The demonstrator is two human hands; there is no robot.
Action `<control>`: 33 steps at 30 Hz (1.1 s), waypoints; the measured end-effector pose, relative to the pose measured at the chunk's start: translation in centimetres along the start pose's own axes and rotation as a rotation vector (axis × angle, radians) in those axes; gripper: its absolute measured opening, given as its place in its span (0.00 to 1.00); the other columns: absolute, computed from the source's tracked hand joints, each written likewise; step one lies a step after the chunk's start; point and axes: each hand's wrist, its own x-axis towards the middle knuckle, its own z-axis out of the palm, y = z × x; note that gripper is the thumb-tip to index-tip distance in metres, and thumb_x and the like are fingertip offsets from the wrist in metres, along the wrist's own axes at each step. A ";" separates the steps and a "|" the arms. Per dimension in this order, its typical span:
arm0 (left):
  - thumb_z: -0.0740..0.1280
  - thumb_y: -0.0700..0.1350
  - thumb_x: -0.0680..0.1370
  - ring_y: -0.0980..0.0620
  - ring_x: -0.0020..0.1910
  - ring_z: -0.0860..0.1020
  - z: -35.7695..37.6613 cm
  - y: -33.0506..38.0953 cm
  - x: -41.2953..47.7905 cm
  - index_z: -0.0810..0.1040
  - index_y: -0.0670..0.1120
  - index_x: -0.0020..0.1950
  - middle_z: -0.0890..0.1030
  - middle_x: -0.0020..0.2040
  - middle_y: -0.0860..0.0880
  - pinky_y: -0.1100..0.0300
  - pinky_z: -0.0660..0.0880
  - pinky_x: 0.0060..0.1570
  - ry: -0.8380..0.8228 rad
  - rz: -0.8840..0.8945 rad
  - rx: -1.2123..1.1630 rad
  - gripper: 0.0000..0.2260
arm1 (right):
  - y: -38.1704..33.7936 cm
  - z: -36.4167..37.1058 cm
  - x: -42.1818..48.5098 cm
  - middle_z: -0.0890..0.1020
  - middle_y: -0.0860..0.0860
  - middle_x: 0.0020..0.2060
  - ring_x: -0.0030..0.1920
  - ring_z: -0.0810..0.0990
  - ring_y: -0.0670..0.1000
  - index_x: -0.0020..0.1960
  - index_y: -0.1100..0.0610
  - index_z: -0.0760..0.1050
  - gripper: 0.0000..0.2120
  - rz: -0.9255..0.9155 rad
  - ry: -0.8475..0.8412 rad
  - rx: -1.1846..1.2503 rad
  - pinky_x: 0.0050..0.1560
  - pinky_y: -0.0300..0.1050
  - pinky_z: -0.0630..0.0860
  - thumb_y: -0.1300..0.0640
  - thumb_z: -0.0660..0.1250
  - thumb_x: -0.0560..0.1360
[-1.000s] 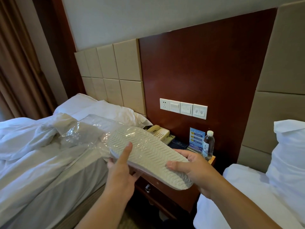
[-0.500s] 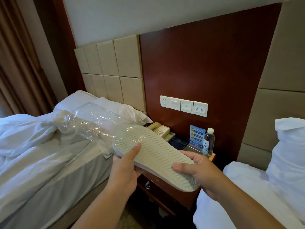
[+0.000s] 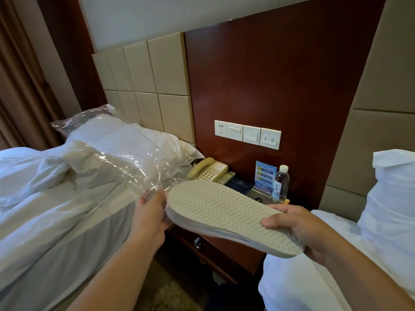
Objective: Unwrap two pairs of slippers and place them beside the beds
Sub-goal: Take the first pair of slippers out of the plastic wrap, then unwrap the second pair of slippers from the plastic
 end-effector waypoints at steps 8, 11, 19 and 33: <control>0.67 0.46 0.81 0.44 0.44 0.86 -1.3 -3.7 1.3 0.75 0.51 0.61 0.87 0.49 0.45 0.49 0.82 0.40 -0.165 -0.141 0.311 0.09 | 2.0 -2.3 0.3 0.79 0.54 0.29 0.23 0.75 0.49 0.56 0.57 0.81 0.21 0.047 0.117 0.366 0.20 0.39 0.66 0.49 0.72 0.66; 0.69 0.46 0.79 0.43 0.46 0.86 -0.3 -6.4 0.7 0.75 0.53 0.61 0.87 0.46 0.46 0.49 0.82 0.40 -0.267 -0.226 0.416 0.11 | 3.1 -1.8 1.2 0.76 0.53 0.28 0.22 0.71 0.49 0.54 0.55 0.82 0.21 0.079 0.170 0.463 0.22 0.37 0.62 0.47 0.74 0.65; 0.70 0.48 0.77 0.45 0.42 0.86 2.3 -12.4 0.1 0.79 0.55 0.58 0.86 0.52 0.46 0.52 0.81 0.39 -0.492 -0.430 0.566 0.10 | 5.9 -1.2 3.0 0.83 0.55 0.36 0.29 0.81 0.51 0.56 0.59 0.81 0.19 0.184 0.245 0.570 0.27 0.43 0.76 0.47 0.72 0.71; 0.77 0.52 0.67 0.51 0.38 0.86 7.4 -19.9 5.8 0.70 0.54 0.67 0.87 0.46 0.49 0.55 0.82 0.36 -0.515 -0.459 0.931 0.31 | 10.6 -3.3 7.9 0.85 0.57 0.51 0.50 0.83 0.58 0.62 0.57 0.74 0.14 0.314 0.381 0.651 0.35 0.49 0.81 0.53 0.67 0.78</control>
